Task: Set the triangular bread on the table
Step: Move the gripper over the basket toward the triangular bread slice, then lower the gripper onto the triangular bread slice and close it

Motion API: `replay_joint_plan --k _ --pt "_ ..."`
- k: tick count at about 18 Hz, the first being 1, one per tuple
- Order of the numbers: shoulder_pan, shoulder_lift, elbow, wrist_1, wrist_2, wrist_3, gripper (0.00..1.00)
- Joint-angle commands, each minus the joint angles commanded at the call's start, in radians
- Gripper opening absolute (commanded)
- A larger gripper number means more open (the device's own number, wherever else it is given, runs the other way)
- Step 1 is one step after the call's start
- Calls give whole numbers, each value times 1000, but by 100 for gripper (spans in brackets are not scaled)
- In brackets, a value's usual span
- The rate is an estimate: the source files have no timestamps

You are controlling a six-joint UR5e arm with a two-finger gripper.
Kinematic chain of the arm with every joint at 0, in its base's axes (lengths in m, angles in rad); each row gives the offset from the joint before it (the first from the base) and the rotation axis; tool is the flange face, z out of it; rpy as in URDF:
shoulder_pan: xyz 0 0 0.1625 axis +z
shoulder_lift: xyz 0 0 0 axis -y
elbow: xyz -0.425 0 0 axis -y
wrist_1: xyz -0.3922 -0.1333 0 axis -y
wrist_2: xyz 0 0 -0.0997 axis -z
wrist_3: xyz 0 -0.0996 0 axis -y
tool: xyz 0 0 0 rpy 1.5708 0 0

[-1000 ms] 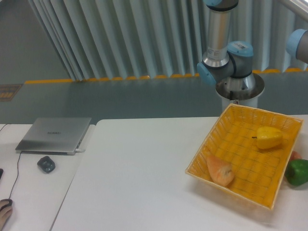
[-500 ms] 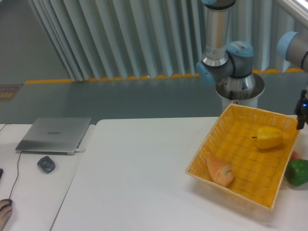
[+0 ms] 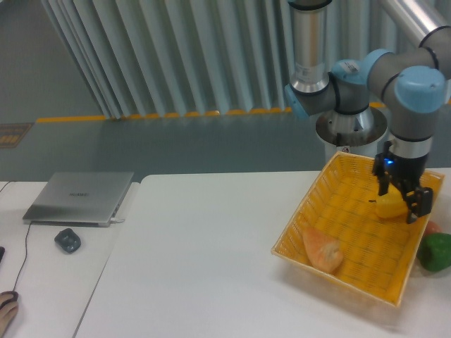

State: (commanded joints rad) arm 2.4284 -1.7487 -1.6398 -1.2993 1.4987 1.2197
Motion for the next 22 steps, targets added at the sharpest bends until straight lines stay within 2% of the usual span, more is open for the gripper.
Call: replay_joint_plan --k 4,6,10,12,22 --pt "-41 0 -5 0 2 -93 100" --pt "-87 -11 -14 3 2 -216 100" --pt "-195 -80 -12 115 50 -348 100" --pt "-227 -113 3 147 77 -364 100" --pt "-232 -143 12 173 84 -376 100"
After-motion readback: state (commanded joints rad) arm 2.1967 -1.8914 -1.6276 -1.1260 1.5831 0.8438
